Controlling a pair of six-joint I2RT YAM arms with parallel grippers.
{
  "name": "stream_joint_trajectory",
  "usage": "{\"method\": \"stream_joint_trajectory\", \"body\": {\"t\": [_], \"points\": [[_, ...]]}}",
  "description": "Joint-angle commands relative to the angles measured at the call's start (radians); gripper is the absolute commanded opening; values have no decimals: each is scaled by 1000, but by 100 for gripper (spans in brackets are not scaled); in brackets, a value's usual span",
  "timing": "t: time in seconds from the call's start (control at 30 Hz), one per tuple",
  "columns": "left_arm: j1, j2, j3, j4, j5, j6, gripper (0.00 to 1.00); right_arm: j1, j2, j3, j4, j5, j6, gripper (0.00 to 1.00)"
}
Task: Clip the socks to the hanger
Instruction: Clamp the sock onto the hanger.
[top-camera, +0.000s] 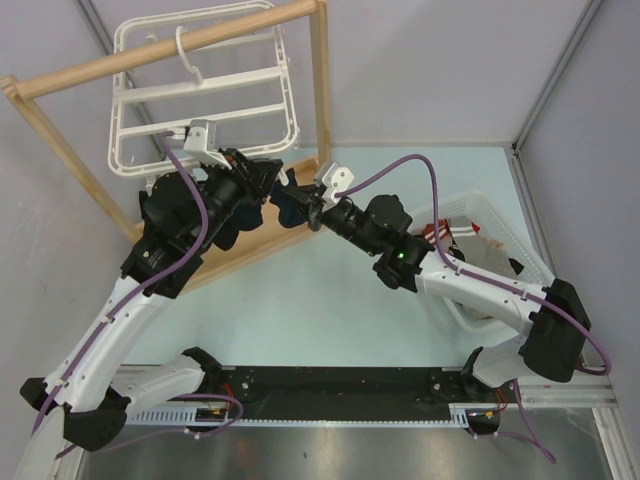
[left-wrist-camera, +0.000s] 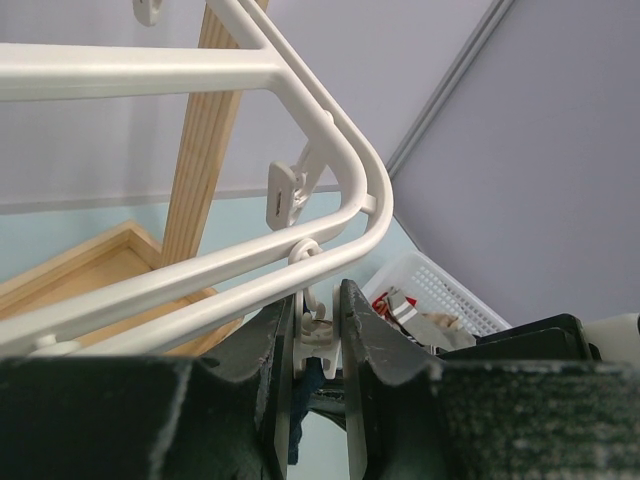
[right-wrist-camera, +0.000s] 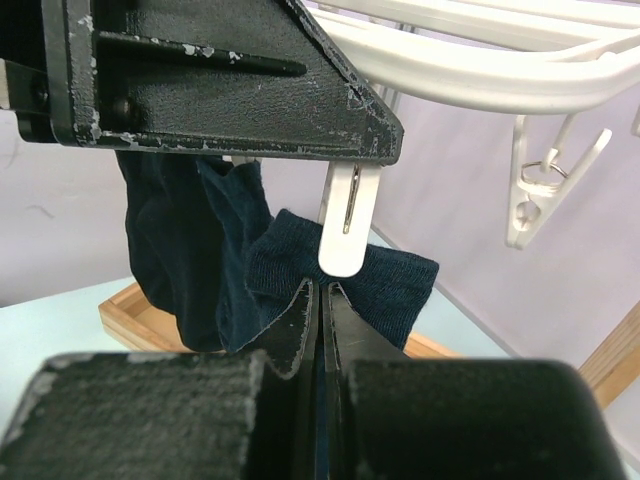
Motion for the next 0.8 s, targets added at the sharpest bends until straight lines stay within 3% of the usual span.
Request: {"method": "stream_joint_trajectory", "body": {"t": [0.0, 0.53, 0.77], "points": [[-8, 1, 11, -41, 64, 18, 0, 5, -30, 49, 42, 9, -20, 0], [-8, -1, 20, -55, 64, 15, 2, 3, -30, 50, 82, 25, -6, 0], [-8, -4, 23, -57, 66, 13, 18, 6, -26, 58, 82, 20, -3, 1]]}}
